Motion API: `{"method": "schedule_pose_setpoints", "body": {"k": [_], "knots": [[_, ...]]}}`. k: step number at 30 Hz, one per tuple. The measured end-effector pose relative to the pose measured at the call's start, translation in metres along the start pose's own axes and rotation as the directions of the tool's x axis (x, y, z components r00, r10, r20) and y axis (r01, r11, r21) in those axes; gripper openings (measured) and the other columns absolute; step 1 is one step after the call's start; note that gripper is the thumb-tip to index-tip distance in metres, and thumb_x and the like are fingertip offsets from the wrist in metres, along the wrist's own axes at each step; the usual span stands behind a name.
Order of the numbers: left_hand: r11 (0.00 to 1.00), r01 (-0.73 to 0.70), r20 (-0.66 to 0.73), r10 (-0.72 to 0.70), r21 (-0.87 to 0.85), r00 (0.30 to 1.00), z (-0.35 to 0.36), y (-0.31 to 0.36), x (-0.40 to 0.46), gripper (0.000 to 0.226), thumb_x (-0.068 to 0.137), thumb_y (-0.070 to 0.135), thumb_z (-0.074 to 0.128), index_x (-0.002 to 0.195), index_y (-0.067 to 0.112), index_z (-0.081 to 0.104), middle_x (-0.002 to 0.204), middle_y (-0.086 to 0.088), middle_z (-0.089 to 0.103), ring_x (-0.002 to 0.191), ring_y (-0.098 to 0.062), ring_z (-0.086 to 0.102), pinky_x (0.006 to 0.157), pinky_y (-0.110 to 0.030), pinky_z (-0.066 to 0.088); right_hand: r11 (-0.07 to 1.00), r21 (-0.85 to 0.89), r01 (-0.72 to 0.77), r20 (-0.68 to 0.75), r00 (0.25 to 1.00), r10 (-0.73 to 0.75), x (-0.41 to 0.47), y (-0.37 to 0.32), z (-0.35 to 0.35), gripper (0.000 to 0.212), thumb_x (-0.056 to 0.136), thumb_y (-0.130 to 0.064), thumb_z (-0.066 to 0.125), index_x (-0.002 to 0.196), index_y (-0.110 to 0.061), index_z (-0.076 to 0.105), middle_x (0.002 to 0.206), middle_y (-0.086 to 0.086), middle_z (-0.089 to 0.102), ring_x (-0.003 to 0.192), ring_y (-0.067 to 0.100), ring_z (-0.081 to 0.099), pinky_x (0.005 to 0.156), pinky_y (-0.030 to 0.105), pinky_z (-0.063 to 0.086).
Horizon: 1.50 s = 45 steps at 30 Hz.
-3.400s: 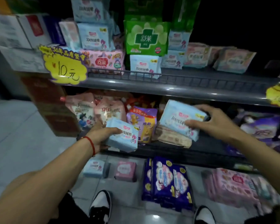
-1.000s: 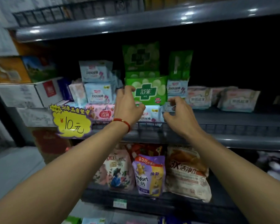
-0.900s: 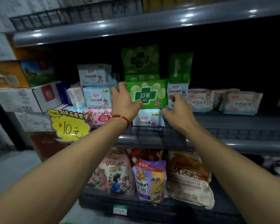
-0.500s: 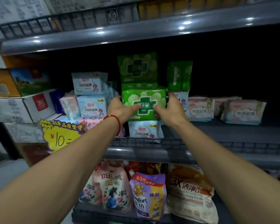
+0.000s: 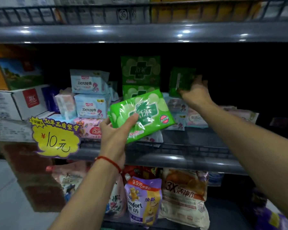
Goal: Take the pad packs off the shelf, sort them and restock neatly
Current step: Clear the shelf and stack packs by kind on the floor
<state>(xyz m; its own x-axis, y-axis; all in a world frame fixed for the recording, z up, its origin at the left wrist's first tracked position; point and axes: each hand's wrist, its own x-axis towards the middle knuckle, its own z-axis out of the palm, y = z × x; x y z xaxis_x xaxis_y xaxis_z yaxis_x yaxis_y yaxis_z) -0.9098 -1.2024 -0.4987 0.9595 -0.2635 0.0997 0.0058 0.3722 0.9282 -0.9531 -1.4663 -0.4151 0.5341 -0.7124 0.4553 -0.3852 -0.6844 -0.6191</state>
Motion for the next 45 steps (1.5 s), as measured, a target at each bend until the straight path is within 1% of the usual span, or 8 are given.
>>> {"method": "schedule_pose_setpoints", "body": {"k": [6,18,22,26,31,35,40,45], "knots": [[0.983,0.132,-0.004,-0.134,-0.125,0.991,-0.041,-0.032,-0.009,0.093,0.053,0.035,0.096,0.133,0.014,0.054,0.115,-0.011,0.074,0.099,-0.031,0.074,0.086,-0.051,0.060,0.986,-0.076,-0.146,0.052,0.987,0.150,0.057,-0.006,0.043,0.131,0.048,-0.093,0.056,0.143,-0.002,0.051,0.137,0.024,0.057,0.119,0.044,0.060,0.093,0.051,0.055],[0.980,0.169,0.049,-0.164,-0.106,0.985,-0.073,-0.005,-0.025,0.036,0.081,0.029,0.077,0.112,0.013,0.070,0.095,-0.012,0.079,0.068,-0.027,0.075,0.051,-0.038,0.060,0.863,0.487,-0.134,-0.201,0.944,0.260,-0.010,0.022,0.000,0.076,0.086,-0.034,0.080,0.144,-0.013,0.036,0.131,0.007,0.058,0.119,0.020,0.057,0.102,0.026,0.045],[0.981,0.179,0.039,-0.177,-0.078,0.983,-0.103,0.002,-0.037,0.054,0.075,0.043,0.077,0.118,0.012,0.070,0.105,-0.014,0.077,0.087,-0.034,0.076,0.072,-0.060,0.061,0.801,0.597,-0.046,-0.220,0.951,0.219,-0.064,0.041,-0.038,0.080,0.071,-0.047,0.082,0.136,-0.018,0.045,0.117,-0.003,0.064,0.108,0.016,0.065,0.099,0.041,0.056],[0.973,0.222,-0.034,-0.224,-0.058,0.974,-0.152,-0.001,-0.047,0.058,0.077,0.047,0.078,0.120,0.009,0.070,0.108,-0.015,0.076,0.094,-0.034,0.075,0.069,-0.049,0.063,0.734,0.675,-0.076,-0.115,0.972,0.206,-0.125,0.059,-0.070,0.096,0.058,-0.058,0.089,0.136,-0.016,0.053,0.119,0.002,0.070,0.109,0.025,0.069,0.098,0.050,0.057],[0.934,0.356,-0.146,-0.348,0.039,0.926,-0.240,-0.005,-0.047,0.050,0.077,0.037,0.085,0.112,0.003,0.073,0.104,-0.022,0.075,0.083,-0.035,0.075,0.062,-0.050,0.060,0.687,0.690,-0.228,0.200,0.972,0.122,-0.217,0.050,-0.077,0.035,0.078,-0.024,0.082,0.112,-0.021,0.070,0.114,-0.001,0.077,0.109,0.022,0.072,0.096,0.039,0.058],[0.901,0.393,-0.299,-0.330,0.182,0.895,-0.314,-0.007,-0.050,0.043,0.076,0.030,0.088,0.104,0.001,0.073,0.097,-0.020,0.076,0.068,-0.026,0.075,0.053,-0.039,0.061,0.724,0.539,-0.431,0.566,0.822,0.068,-0.283,0.034,-0.046,0.060,0.066,-0.029,0.081,0.121,-0.011,0.067,0.113,0.008,0.077,0.102,0.029,0.074,0.091,0.044,0.061],[0.842,0.484,-0.460,-0.341,0.238,0.820,-0.411,-0.019,-0.065,0.057,0.066,0.041,0.093,0.102,0.001,0.073,0.093,-0.016,0.077,0.073,-0.025,0.075,0.071,-0.039,0.062,0.835,0.326,-0.443,0.805,0.593,0.001,-0.325,-0.008,0.053,0.034,0.084,-0.014,0.076,0.118,-0.013,0.070,0.106,0.005,0.079,0.098,0.027,0.076,0.088,0.043,0.060],[0.822,0.560,-0.661,-0.366,0.099,0.655,-0.486,-0.065,-0.109,0.049,0.074,0.044,0.087,0.099,0.006,0.069,0.093,-0.012,0.074,0.073,-0.022,0.070,0.070,-0.037,0.058,0.980,0.088,-0.177,0.915,0.403,-0.010,-0.335,-0.052,0.197,0.058,0.061,-0.056,0.084,0.105,-0.019,0.076,0.099,-0.005,0.079,0.093,0.017,0.075,0.092,0.038,0.059]]}}
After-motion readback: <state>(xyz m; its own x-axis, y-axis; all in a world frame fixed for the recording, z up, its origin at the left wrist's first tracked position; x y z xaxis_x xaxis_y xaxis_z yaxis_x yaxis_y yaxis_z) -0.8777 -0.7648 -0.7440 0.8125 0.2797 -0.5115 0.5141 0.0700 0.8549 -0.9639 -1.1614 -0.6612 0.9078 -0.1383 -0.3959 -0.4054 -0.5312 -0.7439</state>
